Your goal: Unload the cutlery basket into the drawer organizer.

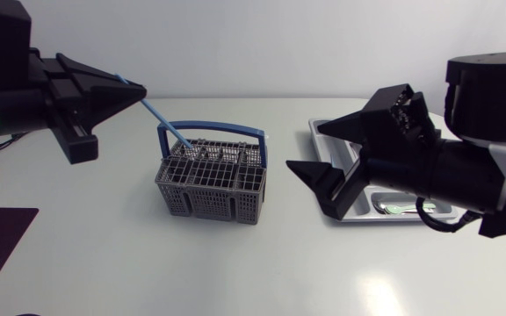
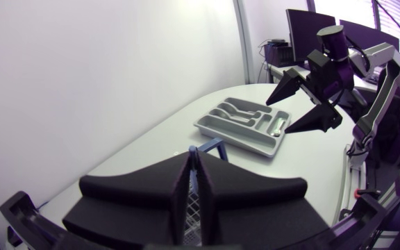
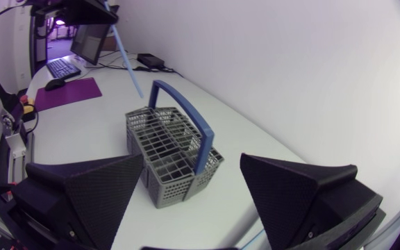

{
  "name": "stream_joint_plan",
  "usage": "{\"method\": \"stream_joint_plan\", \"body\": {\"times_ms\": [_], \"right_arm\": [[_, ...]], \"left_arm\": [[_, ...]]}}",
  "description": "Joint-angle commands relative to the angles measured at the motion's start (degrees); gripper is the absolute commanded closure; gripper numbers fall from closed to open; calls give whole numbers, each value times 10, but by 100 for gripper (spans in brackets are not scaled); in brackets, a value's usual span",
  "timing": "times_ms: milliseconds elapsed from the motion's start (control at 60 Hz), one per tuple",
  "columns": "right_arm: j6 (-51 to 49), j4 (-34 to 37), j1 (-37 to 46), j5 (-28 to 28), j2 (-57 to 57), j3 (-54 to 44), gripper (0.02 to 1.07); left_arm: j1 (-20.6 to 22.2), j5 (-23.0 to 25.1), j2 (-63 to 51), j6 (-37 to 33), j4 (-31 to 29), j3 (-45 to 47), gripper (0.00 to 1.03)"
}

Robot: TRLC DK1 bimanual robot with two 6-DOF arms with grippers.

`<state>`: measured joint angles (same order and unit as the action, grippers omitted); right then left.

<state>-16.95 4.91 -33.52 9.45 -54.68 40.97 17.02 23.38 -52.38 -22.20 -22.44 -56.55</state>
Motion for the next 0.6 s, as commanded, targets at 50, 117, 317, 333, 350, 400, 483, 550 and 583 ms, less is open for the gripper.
{"method": "stream_joint_plan", "body": {"times_ms": [50,117,317,333,350,400,483,550,583], "right_arm": [[-23,-4,-21,38,19,-17,10],[-34,-4,-23,53,16,-19,14],[-56,5,-70,73,4,-20,22],[-57,6,-73,76,3,-19,22],[-60,8,-74,82,0,-19,22],[-60,10,-74,94,-8,-18,25],[-61,6,-74,101,-25,-15,25],[-61,5,-74,108,-41,-12,25],[-62,5,-74,110,-45,-12,25]], "left_arm": [[6,47,-55,52,-2,-18,97],[11,69,-71,69,8,-15,97],[36,144,-139,97,11,-29,97],[38,149,-142,97,11,-31,97],[39,156,-146,98,11,-34,97],[43,169,-154,98,11,-39,97],[52,185,-160,109,11,-50,97],[59,192,-162,113,11,-57,97],[64,193,-162,114,11,-58,97]]}}
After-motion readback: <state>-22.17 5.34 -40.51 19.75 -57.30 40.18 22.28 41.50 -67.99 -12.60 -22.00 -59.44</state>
